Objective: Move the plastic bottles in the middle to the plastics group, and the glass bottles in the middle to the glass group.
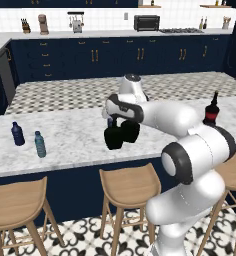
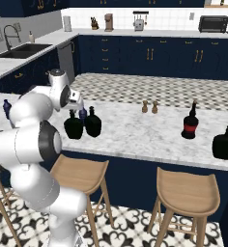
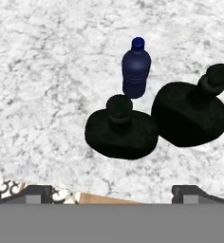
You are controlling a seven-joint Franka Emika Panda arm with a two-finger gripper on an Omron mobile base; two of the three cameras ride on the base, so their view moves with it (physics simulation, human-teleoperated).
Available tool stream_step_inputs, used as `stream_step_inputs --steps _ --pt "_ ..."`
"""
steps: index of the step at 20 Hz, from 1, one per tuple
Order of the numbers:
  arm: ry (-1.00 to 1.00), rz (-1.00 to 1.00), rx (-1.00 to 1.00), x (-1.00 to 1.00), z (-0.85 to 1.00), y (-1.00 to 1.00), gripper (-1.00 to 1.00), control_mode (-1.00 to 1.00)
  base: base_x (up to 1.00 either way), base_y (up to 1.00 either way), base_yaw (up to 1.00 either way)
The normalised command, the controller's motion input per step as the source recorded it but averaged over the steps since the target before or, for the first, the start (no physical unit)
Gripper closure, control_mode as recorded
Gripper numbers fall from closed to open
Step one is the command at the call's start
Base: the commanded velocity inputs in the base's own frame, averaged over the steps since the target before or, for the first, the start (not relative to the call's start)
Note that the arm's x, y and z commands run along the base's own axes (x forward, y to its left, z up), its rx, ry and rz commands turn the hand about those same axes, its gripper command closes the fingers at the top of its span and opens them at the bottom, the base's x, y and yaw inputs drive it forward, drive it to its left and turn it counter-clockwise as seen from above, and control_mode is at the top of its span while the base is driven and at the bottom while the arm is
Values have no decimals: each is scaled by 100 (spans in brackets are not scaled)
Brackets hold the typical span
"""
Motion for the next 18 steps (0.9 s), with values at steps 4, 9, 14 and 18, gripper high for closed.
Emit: stream_step_inputs --steps 4,9,14,18 --pt "0 0 -7 18 0 0 -100 -100 0 0 0" --pt "0 0 -8 4 0 0 -100 -100 0 0 0" --pt "2 0 0 21 -4 0 -100 -100 0 0 0" --pt "2 0 0 19 -27 0 -100 -100 0 0 0"
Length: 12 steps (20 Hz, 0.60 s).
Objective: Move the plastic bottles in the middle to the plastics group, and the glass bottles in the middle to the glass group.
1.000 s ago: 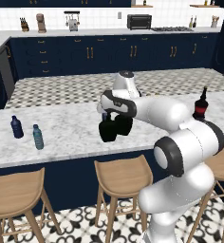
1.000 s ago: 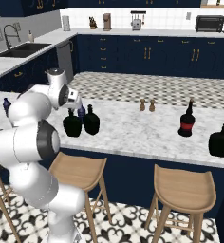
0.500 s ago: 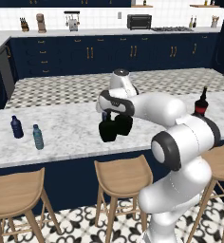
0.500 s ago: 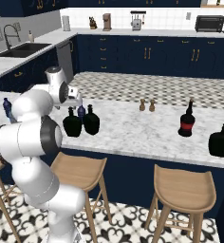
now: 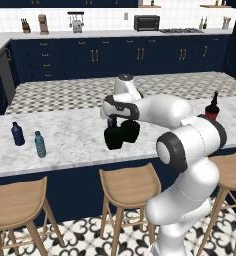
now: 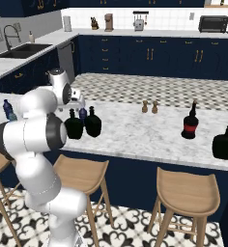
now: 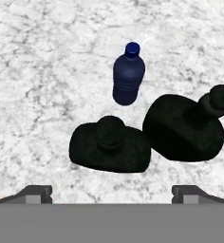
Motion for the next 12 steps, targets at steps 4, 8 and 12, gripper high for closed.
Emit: stream_step_inputs --steps 4,8,12 --pt "6 0 0 4 -27 0 -100 -100 0 0 0" --pt "2 0 0 0 -14 4 -100 -100 0 0 0" --pt "0 0 0 4 -9 4 -100 -100 0 0 0"
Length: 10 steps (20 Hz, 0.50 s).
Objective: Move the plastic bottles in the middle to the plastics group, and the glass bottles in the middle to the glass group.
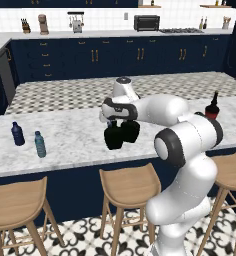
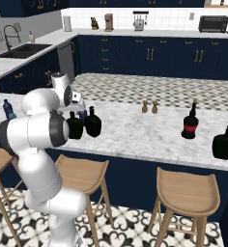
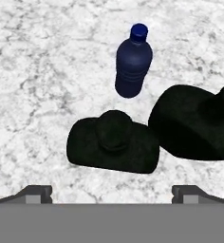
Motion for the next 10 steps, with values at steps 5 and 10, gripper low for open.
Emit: stream_step_inputs --steps 5,10 --pt "0 0 0 7 -8 1 -100 -100 0 0 0" --pt "0 0 0 23 -8 0 -100 -100 0 0 0"
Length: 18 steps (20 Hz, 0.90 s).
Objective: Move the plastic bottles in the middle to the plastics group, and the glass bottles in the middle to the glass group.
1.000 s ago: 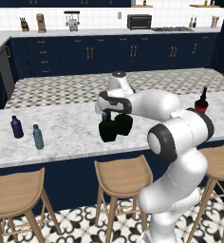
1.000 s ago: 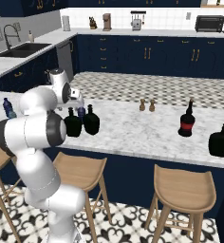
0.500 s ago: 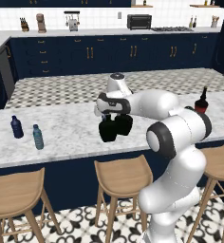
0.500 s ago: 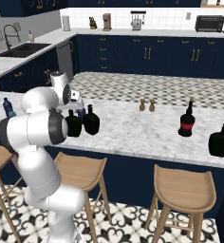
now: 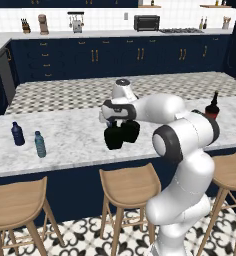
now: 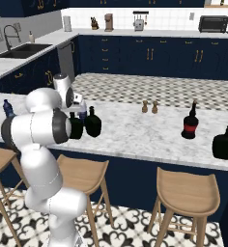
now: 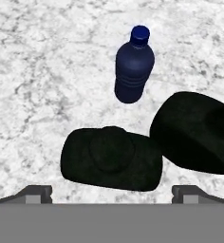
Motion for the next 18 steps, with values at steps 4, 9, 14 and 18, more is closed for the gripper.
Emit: stream_step_inputs --steps 4,9,14,18 --pt "0 0 0 16 -1 1 -100 -100 0 0 0" --pt "0 0 0 9 -11 0 -100 -100 0 0 0" --pt "0 0 0 0 -17 1 -100 -100 0 0 0" --pt "0 0 0 3 -7 1 -100 -100 0 0 0"
